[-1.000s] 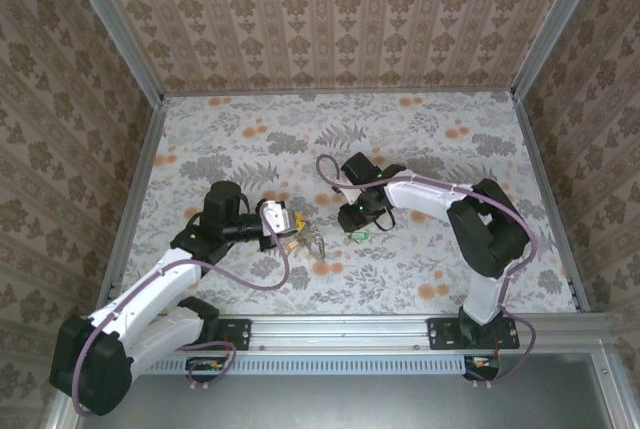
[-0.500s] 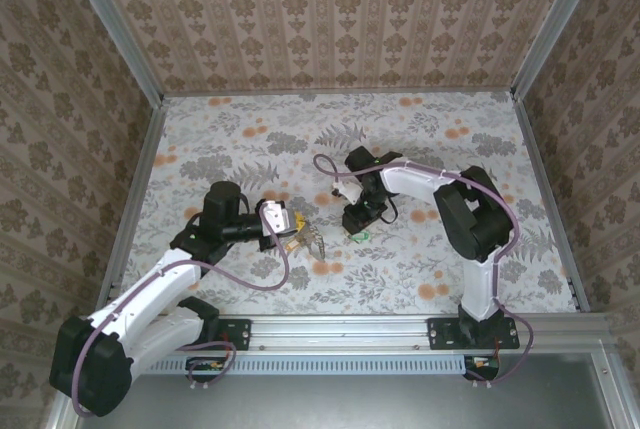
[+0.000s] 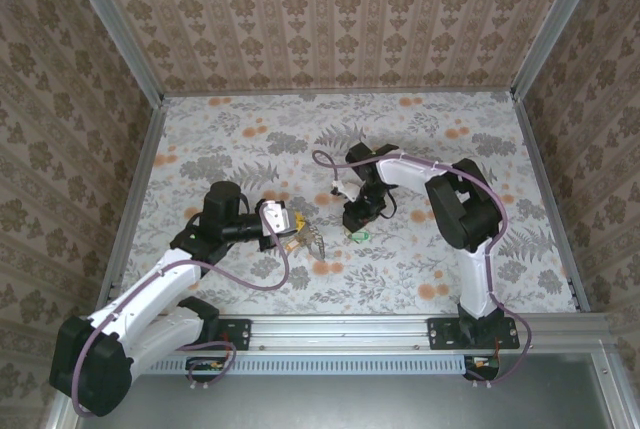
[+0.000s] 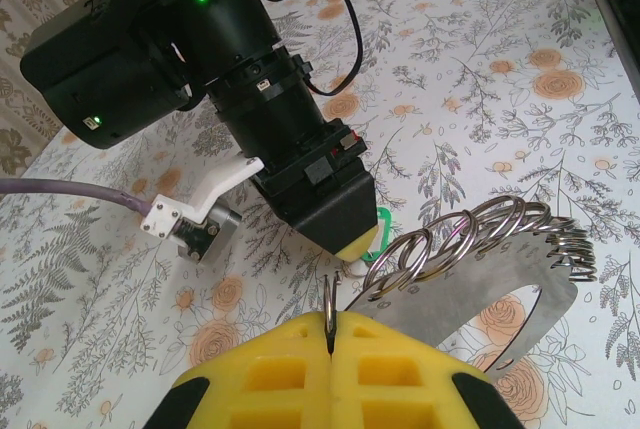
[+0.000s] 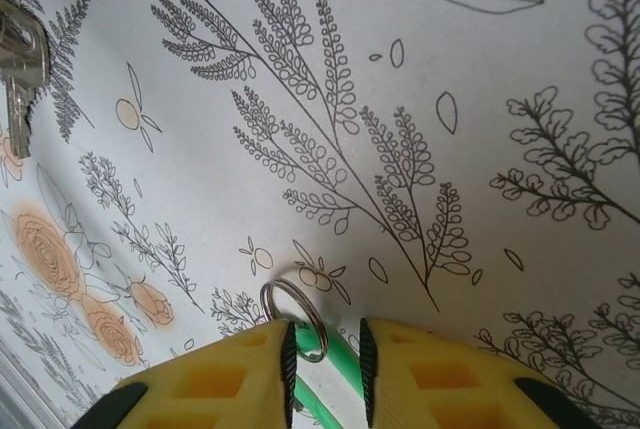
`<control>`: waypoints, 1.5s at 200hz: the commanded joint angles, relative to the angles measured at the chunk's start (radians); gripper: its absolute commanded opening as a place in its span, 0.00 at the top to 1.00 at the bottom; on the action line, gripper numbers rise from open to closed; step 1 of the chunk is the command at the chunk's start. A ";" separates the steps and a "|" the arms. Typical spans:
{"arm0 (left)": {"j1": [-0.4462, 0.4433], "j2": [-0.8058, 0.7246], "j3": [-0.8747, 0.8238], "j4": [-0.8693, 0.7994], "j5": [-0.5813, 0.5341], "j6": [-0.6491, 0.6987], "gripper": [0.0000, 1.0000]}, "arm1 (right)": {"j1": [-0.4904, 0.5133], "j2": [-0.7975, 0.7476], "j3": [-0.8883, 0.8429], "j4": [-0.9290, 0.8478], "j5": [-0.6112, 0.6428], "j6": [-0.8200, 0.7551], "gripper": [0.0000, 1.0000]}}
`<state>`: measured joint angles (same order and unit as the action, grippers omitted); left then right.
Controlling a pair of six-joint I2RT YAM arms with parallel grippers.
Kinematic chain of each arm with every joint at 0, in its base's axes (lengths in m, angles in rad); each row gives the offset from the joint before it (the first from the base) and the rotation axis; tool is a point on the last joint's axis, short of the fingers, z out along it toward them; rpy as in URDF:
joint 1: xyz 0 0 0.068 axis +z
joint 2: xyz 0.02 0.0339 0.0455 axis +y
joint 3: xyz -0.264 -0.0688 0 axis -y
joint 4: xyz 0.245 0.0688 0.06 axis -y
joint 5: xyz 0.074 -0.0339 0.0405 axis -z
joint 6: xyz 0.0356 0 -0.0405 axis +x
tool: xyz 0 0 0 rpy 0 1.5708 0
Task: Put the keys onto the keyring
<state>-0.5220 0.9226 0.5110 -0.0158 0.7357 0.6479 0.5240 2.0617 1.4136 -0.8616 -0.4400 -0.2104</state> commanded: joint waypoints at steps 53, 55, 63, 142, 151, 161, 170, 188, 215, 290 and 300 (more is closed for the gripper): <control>0.004 -0.008 0.031 0.010 0.010 0.016 1.00 | 0.010 0.043 0.022 -0.056 -0.101 -0.024 0.77; 0.004 -0.008 0.032 0.008 0.010 0.017 1.00 | 0.010 0.043 0.023 -0.055 -0.102 -0.023 0.77; 0.004 -0.008 0.032 0.008 0.010 0.017 1.00 | 0.010 0.044 0.025 -0.054 -0.111 -0.023 0.77; 0.004 -0.007 0.031 0.006 0.010 0.017 1.00 | 0.010 0.029 0.012 -0.052 -0.105 -0.021 0.91; 0.004 -0.007 0.030 0.006 0.010 0.017 1.00 | 0.010 0.013 0.005 -0.048 -0.112 -0.021 0.94; 0.004 -0.007 0.031 0.006 0.011 0.018 1.00 | 0.010 -0.013 -0.008 -0.035 -0.129 -0.019 0.95; 0.004 -0.006 0.032 0.005 0.016 0.015 1.00 | 0.010 -0.041 -0.027 -0.012 -0.143 -0.007 0.97; 0.002 -0.008 0.035 0.004 0.033 0.019 1.00 | 0.007 -0.130 -0.089 0.069 -0.156 0.032 1.00; -0.001 0.004 0.071 -0.034 0.040 0.018 1.00 | 0.006 -0.337 -0.256 0.292 -0.131 0.113 1.00; -0.031 0.027 0.106 0.020 0.039 0.031 1.00 | 0.088 -0.748 -0.538 0.749 -0.101 0.209 1.00; -0.040 0.029 0.103 0.036 0.020 0.025 1.00 | 0.098 -0.778 -0.548 0.767 -0.096 0.212 1.00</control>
<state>-0.5449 0.9520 0.5835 -0.0441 0.7650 0.6586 0.5987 1.3609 0.8993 -0.2337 -0.5533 -0.0360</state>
